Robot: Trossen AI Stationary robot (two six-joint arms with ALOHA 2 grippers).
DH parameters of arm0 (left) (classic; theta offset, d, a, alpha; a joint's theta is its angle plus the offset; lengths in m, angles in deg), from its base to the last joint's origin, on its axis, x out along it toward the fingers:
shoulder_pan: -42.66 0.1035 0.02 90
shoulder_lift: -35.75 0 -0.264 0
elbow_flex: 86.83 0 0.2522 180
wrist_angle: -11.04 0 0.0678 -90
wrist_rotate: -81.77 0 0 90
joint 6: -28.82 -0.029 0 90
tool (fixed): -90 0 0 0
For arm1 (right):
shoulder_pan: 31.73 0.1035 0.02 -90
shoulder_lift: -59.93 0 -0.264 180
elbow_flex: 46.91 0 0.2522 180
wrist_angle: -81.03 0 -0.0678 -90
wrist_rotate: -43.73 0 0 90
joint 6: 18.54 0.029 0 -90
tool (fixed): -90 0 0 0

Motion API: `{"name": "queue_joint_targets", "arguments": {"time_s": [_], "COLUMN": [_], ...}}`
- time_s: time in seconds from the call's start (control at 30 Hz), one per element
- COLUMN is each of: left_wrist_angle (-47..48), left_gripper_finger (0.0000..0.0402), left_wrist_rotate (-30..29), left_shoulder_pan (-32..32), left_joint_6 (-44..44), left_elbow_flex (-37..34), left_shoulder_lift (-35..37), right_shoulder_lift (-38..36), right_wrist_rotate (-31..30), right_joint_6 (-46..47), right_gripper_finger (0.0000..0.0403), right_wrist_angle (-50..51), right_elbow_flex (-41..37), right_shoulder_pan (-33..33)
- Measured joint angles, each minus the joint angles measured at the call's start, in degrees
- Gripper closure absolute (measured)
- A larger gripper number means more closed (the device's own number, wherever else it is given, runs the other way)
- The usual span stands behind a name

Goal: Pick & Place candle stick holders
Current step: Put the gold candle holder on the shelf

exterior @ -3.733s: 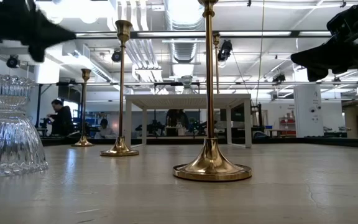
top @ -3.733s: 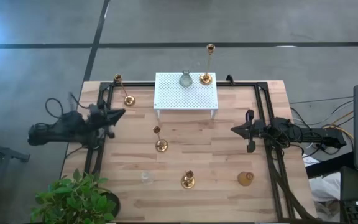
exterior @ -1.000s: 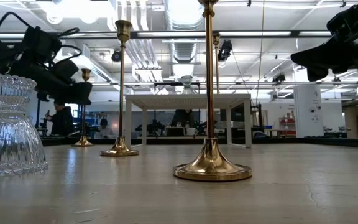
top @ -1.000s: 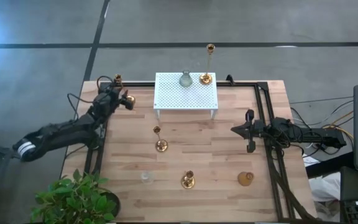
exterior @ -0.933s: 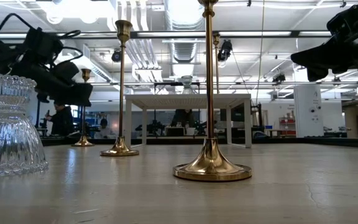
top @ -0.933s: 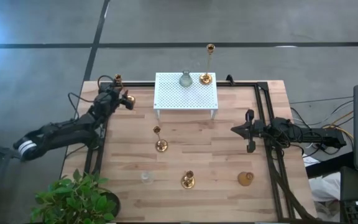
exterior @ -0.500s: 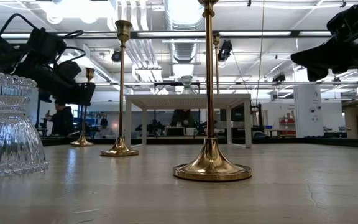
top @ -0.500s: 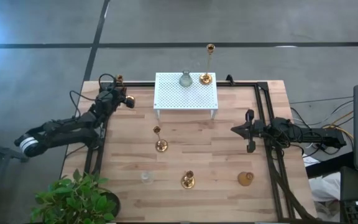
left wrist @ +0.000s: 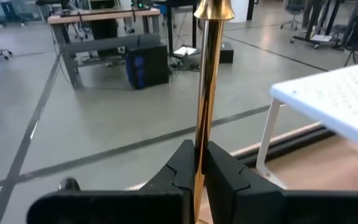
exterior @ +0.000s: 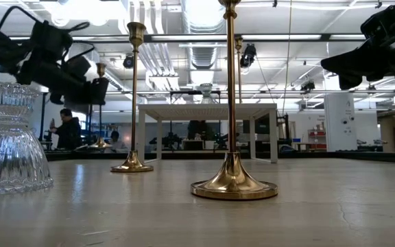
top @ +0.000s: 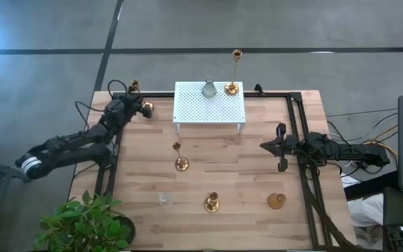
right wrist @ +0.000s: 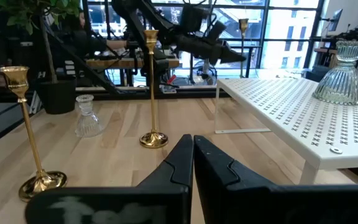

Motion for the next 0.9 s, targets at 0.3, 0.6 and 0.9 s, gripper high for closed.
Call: {"name": "queue_joint_targets", "arguments": {"time_s": [0.3, 0.6, 0.9], "left_wrist_angle": [13.6, 23.3, 24.8], "left_gripper_finger": [0.0382, 0.0382, 0.0382], "left_wrist_rotate": [6.4, 12.2, 16.7], "left_shoulder_pan": [0.0, 0.0, 0.1], "left_joint_6": [-3.0, -7.0, -4.4], "left_elbow_flex": [12.1, 23.3, 24.3], "left_shoulder_lift": [0.8, 0.5, 0.4], "right_shoulder_lift": [0.0, 0.0, 0.0], "right_wrist_rotate": [0.0, 0.0, 0.0], "right_joint_6": [0.0, -0.1, -0.1], "right_gripper_finger": [0.0394, 0.0394, 0.0394], "right_wrist_angle": [0.0, 0.0, 0.0], "right_elbow_flex": [0.0, 0.0, 0.0], "right_shoulder_pan": [0.0, 0.0, 0.0]}}
